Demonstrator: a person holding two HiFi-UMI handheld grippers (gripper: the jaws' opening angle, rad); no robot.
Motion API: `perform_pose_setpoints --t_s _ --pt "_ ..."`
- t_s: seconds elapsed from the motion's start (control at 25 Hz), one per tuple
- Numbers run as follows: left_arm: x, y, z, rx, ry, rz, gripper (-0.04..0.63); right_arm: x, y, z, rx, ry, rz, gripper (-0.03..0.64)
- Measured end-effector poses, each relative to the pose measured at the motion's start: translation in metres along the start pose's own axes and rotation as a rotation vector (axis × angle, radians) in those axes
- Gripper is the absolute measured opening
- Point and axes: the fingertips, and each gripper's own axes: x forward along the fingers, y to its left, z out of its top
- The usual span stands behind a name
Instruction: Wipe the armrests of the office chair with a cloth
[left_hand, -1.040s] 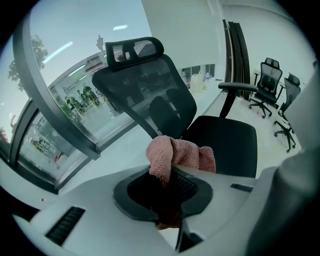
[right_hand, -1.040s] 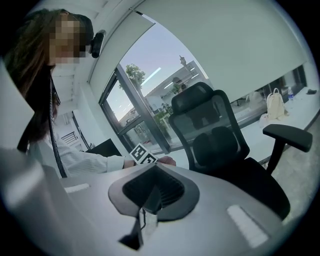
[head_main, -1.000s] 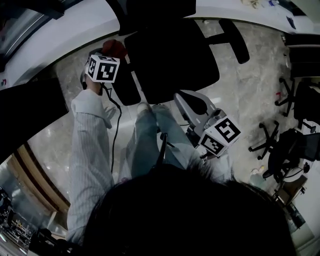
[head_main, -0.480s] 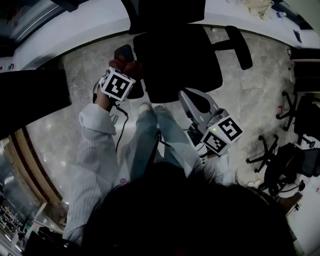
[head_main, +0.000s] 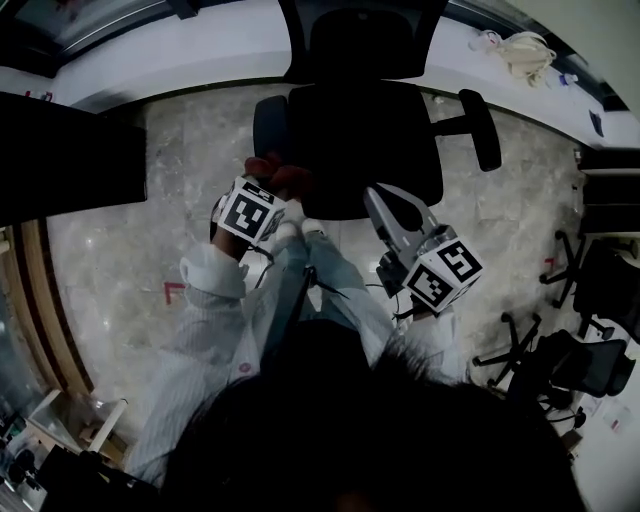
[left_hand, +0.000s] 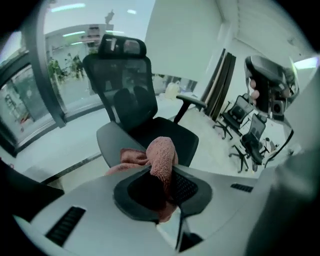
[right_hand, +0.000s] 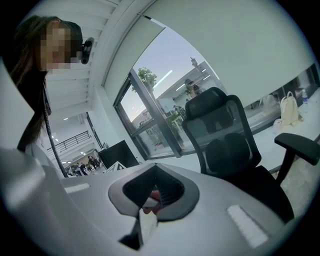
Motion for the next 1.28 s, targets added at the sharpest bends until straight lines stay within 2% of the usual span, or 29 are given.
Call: perform_pose_setpoints --t_s 0.08,0.24,0.36,0.48,0.6,0.72,0.88,1.28 --pt "-0.027 0.004 0.022 -0.063 -0.156 0.037 0.055 0.000 0.008 0.006 -0.031 -0.002 0.007 0.002" --pt "-0.114 0.007 0.077 -0.191 -0.537 0.105 0.055 0.002 0.024 0.025 -0.109 -0.025 0.021 0.002" --pt "-0.191 0.005 0.109 -0.245 -0.780 0.163 0.055 0.003 0.045 0.045 -0.173 -0.048 0.052 0.002" --pt "-0.260 0.005 0.129 -0.243 -0.948 0.243 0.055 0.009 0.071 0.070 -0.245 -0.073 0.089 0.002" --pt "-0.314 0.004 0.137 -0.240 -1.071 0.313 0.055 0.017 0.094 0.091 -0.307 -0.103 0.117 0.002" --pt "-0.343 0.001 0.133 -0.239 -1.129 0.341 0.055 0.025 0.110 0.105 -0.356 -0.134 0.098 0.002" --pt "-0.355 0.002 0.123 -0.238 -1.116 0.367 0.055 0.037 0.122 0.117 -0.395 -0.134 0.061 0.002" --pt "-0.349 0.004 0.115 -0.238 -1.091 0.378 0.055 0.039 0.132 0.119 -0.431 -0.144 0.085 0.000"
